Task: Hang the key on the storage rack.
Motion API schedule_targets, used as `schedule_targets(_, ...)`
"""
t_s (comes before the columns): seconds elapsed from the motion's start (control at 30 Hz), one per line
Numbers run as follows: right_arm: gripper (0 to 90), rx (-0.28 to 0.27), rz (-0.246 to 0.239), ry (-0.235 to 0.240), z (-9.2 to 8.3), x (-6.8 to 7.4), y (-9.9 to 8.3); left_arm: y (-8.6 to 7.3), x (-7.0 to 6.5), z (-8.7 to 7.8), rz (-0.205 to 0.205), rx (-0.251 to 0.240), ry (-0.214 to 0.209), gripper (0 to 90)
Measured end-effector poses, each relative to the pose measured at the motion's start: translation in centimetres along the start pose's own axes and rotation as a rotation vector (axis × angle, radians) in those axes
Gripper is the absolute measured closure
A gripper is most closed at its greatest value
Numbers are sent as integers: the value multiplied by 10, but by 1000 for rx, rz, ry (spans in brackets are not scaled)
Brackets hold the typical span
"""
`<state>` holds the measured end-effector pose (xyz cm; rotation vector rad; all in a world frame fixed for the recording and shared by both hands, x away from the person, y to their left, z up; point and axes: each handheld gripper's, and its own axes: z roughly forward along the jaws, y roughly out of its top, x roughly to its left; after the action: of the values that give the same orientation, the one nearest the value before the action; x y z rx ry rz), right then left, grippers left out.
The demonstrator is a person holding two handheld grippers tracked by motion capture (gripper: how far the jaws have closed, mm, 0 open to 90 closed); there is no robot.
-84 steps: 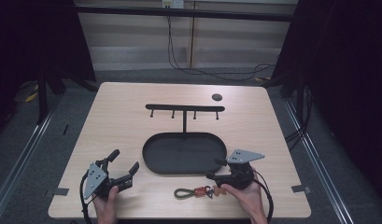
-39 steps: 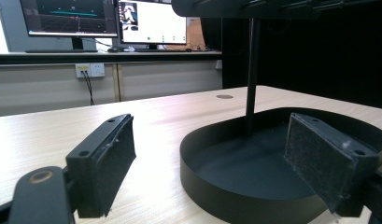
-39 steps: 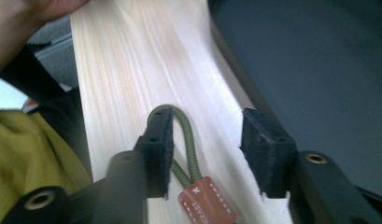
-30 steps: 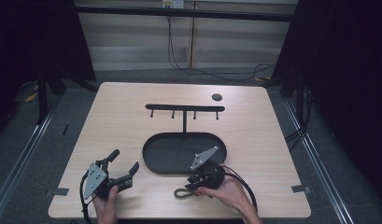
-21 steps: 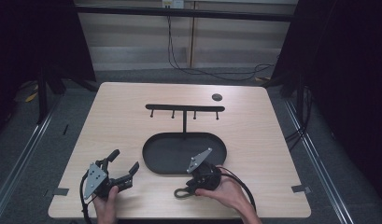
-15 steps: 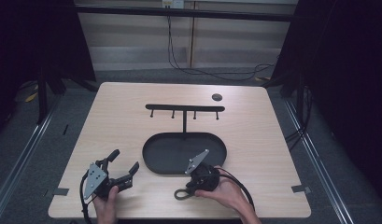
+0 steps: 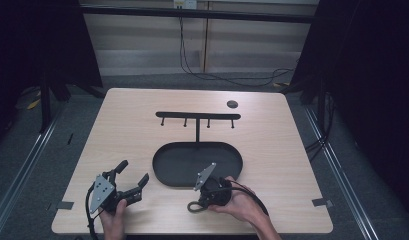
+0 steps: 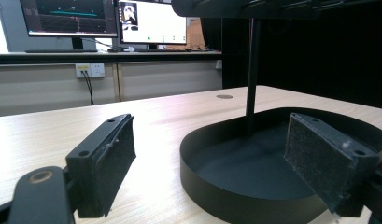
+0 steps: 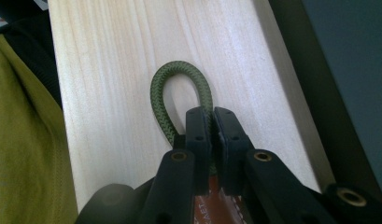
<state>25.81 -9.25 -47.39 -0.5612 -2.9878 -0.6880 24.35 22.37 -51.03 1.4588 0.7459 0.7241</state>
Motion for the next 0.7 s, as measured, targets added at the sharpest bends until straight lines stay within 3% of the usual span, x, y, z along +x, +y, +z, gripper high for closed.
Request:
schedule_targets(0.07, 854, 15, 2, -26, -1, 0, 2, 0, 0, 0, 1, 0, -1, 159)
schedule_targets(0.5, 857, 91, 9, 9, -25, -6, 24, 0, 0, 0, 0, -1, -2, 159)
schedule_targets(0.7, 858, 90, -14, -32, -35, -3, 29, 0, 0, 0, 5, 1, -10, 162)
